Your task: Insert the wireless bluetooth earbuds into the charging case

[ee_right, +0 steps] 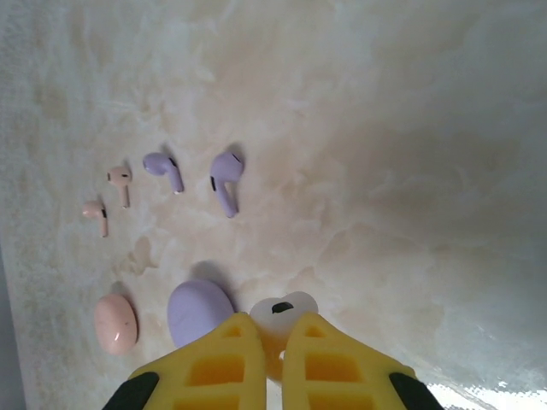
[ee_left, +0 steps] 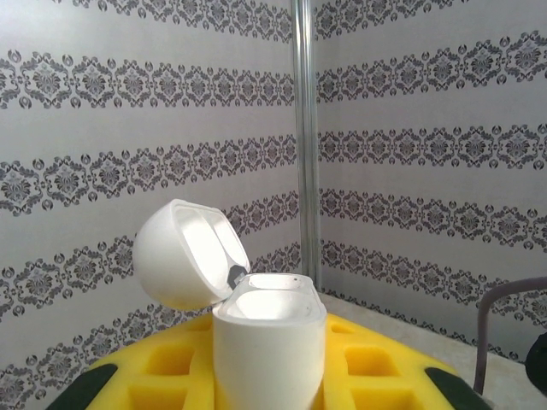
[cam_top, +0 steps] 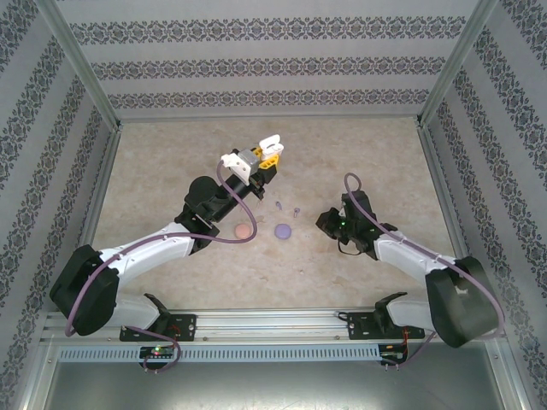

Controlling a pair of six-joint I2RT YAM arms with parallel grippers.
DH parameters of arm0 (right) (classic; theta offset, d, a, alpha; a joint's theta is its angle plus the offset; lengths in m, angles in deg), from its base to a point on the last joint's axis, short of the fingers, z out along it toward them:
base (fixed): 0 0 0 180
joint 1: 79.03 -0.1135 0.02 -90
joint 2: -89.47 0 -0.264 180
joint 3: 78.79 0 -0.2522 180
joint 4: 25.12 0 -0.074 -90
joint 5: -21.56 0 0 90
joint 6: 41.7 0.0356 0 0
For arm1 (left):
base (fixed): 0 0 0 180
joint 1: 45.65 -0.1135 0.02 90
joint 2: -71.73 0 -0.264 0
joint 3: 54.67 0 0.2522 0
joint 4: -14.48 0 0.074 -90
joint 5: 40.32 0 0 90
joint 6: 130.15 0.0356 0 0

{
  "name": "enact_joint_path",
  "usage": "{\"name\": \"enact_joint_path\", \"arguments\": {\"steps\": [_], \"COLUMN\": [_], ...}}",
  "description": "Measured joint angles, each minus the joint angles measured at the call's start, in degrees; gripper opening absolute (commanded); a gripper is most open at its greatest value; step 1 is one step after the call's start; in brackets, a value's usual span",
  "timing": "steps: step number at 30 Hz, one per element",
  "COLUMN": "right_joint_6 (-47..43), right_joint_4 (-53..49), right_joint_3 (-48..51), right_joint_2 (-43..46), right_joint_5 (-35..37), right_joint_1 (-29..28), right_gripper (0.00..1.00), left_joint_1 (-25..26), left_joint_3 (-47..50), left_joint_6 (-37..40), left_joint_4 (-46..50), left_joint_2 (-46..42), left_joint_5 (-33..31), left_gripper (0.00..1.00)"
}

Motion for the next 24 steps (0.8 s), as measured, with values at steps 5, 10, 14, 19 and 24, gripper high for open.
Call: {"name": "enact_joint_path", "arguments": {"steps": [5, 10, 14, 19, 24], "right_joint_6": [1.3, 2.1, 2.2, 2.1, 0.3], "right_joint_4": [0.9, 0.4, -0.2, -1.5, -4.9], "right_joint_3": [0.0, 0.0, -0.4, -1.0, -3.1], "right_joint_2": [-3.6, -7.0, -8.5, -8.6, -8.6], "right_joint_5": [-0.2, -0.2, -0.2, -0.2, 0.6], "right_joint_1": [-0.2, -0.2, -0.2, -0.2, -0.6], "right_gripper": [0.08, 0.20, 0.31, 0.46, 0.58], "left_joint_1": [0.0, 0.0, 0.0, 0.0, 0.0], "left_joint_3": [0.0, 0.0, 0.0, 0.0, 0.0], "left_joint_6": [-0.2, -0.3, -0.4, -0.6, -1.0], "left_joint_4": [0.4, 0.4, 0.5, 0.6, 0.6], "left_joint_2": [0.0, 0.1, 0.4, 0.5, 0.5], "left_joint_5": [0.0, 0.3, 0.4, 0.5, 0.7], "left_gripper": [0.00, 0.00, 0.00, 0.00, 0.00]}}
